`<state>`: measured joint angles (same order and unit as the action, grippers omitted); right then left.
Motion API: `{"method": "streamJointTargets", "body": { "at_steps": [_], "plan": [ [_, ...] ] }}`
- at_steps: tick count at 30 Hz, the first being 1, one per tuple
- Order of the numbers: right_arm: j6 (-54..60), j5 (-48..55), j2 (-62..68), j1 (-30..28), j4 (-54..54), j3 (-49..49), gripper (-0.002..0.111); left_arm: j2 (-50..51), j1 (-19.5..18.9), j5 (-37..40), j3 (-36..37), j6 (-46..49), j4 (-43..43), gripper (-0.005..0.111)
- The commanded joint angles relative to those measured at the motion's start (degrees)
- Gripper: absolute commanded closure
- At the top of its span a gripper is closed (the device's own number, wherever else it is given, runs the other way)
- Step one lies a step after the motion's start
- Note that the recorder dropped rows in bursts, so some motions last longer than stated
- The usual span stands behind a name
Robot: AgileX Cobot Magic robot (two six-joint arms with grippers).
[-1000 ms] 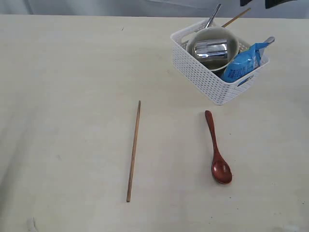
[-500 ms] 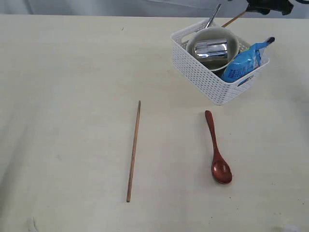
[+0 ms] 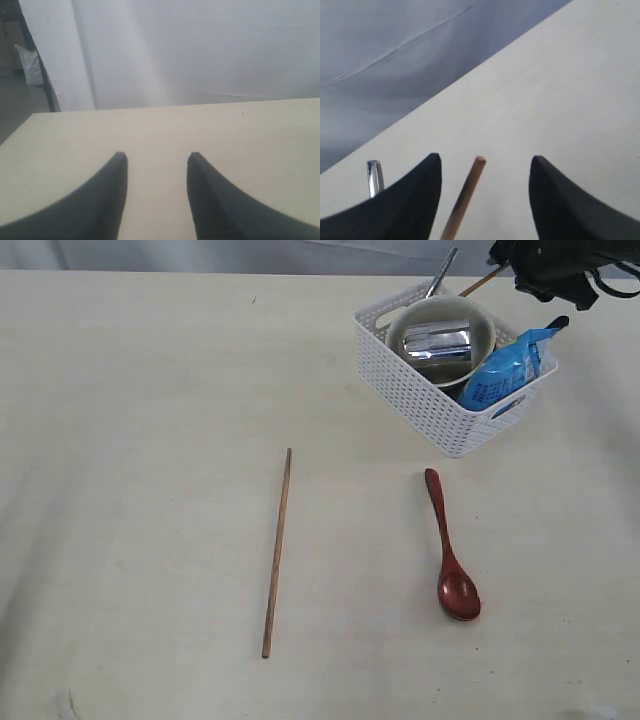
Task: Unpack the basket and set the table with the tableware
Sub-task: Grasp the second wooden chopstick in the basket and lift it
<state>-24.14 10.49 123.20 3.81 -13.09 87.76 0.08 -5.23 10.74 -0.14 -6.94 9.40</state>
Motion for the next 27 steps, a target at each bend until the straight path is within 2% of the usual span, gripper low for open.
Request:
{"method": "streamJointTargets", "body": {
  "at_steps": [1,6,11,27],
  "plan": [
    [-0.08,-1.66,-0.01,-0.21,-0.64,0.31,0.067,-0.08,0.46,-0.35,0.14,-0.27,-0.28,0.069],
    [-0.08,-2.28,-0.01,-0.21,-0.64,0.4,0.084,-0.08,0.46,-0.35,0.14,-0.27,-0.28,0.069],
    [-0.08,-2.91,-0.01,-0.21,-1.97,0.4,0.093,-0.08,0.46,-0.35,0.14,-0.27,-0.28,0.069],
    [-0.08,-4.22,-0.2,-0.21,-2.07,0.4,0.094,-0.08,0.46,-0.35,0.14,-0.27,-0.28,0.069]
  ]
}}
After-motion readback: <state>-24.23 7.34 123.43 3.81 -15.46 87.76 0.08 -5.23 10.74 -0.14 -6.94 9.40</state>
